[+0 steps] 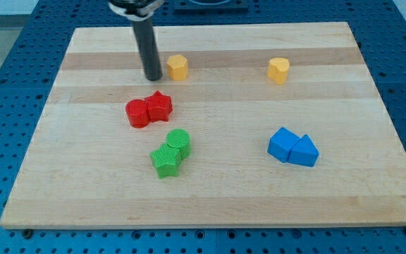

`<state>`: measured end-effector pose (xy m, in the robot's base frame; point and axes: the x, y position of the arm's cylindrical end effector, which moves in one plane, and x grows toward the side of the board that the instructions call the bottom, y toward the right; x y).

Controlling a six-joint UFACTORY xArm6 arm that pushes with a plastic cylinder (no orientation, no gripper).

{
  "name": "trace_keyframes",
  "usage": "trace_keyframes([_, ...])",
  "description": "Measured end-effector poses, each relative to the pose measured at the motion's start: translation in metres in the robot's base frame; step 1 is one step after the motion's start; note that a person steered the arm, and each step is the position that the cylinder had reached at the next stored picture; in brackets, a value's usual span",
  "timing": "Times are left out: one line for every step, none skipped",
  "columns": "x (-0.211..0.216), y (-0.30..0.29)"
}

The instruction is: Push the yellow hexagon to the yellow heart

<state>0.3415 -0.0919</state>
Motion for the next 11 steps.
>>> trace_keyframes([0.0, 0.051])
trace_keyframes([0.0, 0.054])
trace_keyframes([0.0, 0.051])
trace_keyframes([0.0, 0.013])
trace_keyframes([-0.007, 0.001])
trace_keyframes([-0.041, 0.004])
trace_keyframes([-0.04, 0.013])
trace_keyframes([-0.038, 0.057])
trace_keyframes([-0.038, 0.082])
trace_keyframes([-0.038, 0.13])
trace_keyframes([-0.038, 0.151])
